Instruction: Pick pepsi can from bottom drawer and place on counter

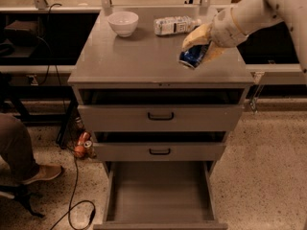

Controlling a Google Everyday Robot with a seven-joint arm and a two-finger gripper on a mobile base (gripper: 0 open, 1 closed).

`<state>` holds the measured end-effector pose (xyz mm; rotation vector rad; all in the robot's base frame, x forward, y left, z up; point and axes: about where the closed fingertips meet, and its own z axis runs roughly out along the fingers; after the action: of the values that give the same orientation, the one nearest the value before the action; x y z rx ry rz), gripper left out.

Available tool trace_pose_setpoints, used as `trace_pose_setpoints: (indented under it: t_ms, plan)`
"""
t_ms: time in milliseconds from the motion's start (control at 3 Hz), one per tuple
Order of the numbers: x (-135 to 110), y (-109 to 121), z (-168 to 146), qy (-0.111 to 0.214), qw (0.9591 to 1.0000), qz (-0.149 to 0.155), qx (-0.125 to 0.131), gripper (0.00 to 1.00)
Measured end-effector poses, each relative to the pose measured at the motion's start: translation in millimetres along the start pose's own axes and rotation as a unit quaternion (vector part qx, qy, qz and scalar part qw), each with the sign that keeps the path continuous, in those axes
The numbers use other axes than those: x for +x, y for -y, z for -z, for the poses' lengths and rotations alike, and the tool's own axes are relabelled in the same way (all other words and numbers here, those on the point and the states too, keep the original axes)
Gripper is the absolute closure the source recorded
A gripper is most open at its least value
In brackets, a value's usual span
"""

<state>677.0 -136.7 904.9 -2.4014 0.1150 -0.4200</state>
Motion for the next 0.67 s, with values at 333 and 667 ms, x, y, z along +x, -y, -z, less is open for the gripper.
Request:
trace_pose_setpoints:
  t_ms: [333, 667]
  plan:
    - [5, -1, -32, 0.01, 0.9993, 0.004, -0.037, 1.0]
    - [6, -1, -50, 0.017, 0.9982, 0.009, -0.057, 1.0]
